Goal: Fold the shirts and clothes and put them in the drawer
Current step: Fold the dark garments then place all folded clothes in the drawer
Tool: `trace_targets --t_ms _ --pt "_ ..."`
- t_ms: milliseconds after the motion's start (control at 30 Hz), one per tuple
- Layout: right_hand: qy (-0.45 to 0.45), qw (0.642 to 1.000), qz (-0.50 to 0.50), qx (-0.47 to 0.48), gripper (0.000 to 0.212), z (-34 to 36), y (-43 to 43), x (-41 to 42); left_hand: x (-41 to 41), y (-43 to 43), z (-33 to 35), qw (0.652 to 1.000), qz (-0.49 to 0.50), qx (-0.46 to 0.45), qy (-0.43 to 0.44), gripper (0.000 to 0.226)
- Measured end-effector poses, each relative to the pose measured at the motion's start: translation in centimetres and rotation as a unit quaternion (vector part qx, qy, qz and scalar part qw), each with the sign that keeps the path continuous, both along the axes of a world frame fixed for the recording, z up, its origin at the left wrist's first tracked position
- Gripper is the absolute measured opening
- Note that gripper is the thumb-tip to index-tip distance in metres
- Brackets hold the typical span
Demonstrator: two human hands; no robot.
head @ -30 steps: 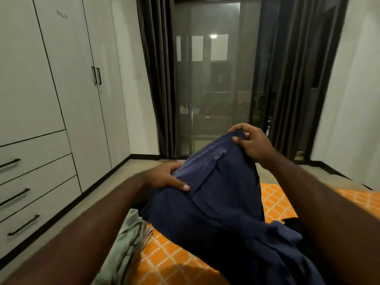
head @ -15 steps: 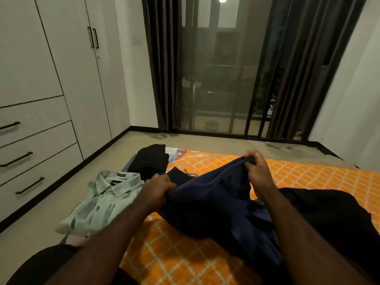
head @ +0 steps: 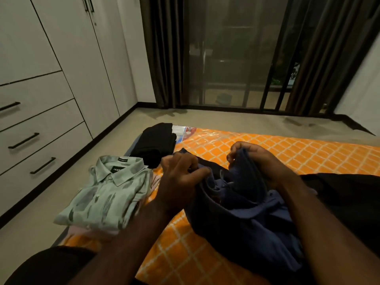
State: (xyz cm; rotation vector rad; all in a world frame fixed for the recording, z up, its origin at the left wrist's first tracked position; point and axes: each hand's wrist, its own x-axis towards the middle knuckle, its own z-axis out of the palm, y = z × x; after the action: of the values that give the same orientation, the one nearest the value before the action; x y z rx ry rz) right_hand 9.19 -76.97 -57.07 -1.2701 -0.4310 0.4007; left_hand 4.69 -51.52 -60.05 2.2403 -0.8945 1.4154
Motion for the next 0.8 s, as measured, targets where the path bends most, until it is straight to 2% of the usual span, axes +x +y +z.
trace_targets --t_ms 33,133,233,300,400,467,567,633,700,800 --pt "-0.010 1.000 0.002 -0.020 0.009 -0.3 0.4 0.4 0.2 -0.1 -0.1 1.000 0.004 0.004 0.000 0.003" --pt "-0.025 0.999 -0.012 -0.042 0.018 -1.4 1.9 1.1 0.5 -0.2 -0.4 1.000 0.017 0.021 0.007 0.010" --pt "-0.035 0.996 -0.065 -0.049 0.015 -2.0 2.5 1.5 0.7 -0.2 -1.5 0.999 0.039 0.017 0.031 0.014" --pt "-0.032 0.994 -0.101 -0.039 0.014 -2.2 2.3 1.8 0.6 -0.3 -2.2 0.997 0.058 0.007 0.057 0.026" --pt "-0.007 0.990 -0.143 0.003 0.021 -2.4 1.7 2.2 0.7 -0.6 -3.0 0.989 0.081 0.009 0.126 0.050" --pt "0.017 0.986 -0.162 0.030 0.020 -2.6 1.5 2.3 0.8 -1.1 -3.3 0.976 0.074 -0.046 0.199 0.056" --pt "0.032 0.985 -0.168 0.027 0.020 -3.0 1.8 2.1 1.3 -1.8 -3.2 0.935 -0.009 -0.162 0.314 0.049" --pt "0.039 0.986 -0.164 0.011 0.025 -3.2 2.2 1.9 1.6 -1.9 -3.2 0.909 -0.041 -0.181 0.373 0.046" --pt "0.046 0.986 -0.160 -0.008 0.027 -3.5 2.5 1.8 1.6 -2.1 -3.4 0.870 -0.054 -0.219 0.438 0.039" --pt "0.059 0.986 -0.155 -0.031 0.027 -4.1 3.1 1.7 1.4 -2.4 -3.5 0.804 -0.039 -0.343 0.484 0.034"
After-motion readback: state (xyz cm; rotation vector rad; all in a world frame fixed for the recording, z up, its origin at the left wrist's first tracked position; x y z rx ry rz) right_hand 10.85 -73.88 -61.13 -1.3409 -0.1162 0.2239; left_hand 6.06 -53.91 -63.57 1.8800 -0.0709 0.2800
